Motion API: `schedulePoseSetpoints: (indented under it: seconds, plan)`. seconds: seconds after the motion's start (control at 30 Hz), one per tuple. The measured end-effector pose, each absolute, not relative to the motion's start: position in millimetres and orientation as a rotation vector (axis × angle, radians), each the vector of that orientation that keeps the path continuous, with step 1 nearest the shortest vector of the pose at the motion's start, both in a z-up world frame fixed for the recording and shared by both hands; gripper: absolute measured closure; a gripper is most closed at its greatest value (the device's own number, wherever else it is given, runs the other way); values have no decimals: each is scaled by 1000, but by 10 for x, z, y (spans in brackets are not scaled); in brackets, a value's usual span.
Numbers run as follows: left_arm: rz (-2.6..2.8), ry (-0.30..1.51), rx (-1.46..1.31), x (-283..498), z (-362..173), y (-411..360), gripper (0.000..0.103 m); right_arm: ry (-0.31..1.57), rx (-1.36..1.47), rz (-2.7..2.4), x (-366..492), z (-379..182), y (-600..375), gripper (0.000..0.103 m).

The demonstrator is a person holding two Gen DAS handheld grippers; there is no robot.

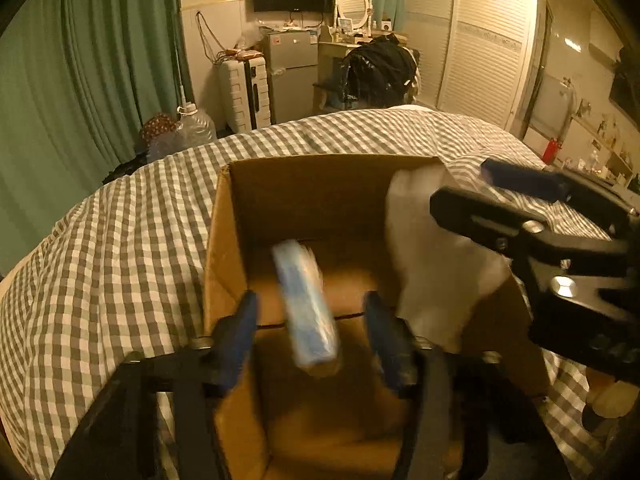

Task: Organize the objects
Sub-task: 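Lower the tissue pack and socks into the box and open both tools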

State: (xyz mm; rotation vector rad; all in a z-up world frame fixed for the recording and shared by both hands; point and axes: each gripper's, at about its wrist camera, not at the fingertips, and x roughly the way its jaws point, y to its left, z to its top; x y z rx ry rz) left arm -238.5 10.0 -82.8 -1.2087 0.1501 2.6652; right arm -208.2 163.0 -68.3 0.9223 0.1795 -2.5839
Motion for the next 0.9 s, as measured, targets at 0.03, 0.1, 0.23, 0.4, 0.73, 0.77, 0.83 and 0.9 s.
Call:
schedulePoseSetpoints:
  seconds: [0.03,0.1,0.23,0.4,0.73,0.77,0.83,0.9]
  plan:
    - [2668,151,-1204,-2350,-827,94,28,170,900,-2602,-2032,-646,1665,36]
    - [2673,162,-1195,-2259,-807,115,25,151,877,-2622,-1984,-561,1711,33]
    - [2699,155,-1215,-2055,-729,83,25,106,841,-2663,-1824,-361,1820,27]
    - [2758,106,-1183,-1748,-442,-61,23,121,801,-2678,-1388,-128,1837,26]
    - [2886,26,-1061,-874,226,-375,12,267,699,-2705,-430,590,1832,21]
    - [2895,14,-1059,-772,230,-407,12,267,697,-2700,-311,653,1835,20]
    - [2905,2,-1075,-608,194,-444,12,262,702,-2693,-162,692,1830,18]
    - [2910,-18,-1099,-425,82,-483,12,256,717,-2676,-16,663,1818,17]
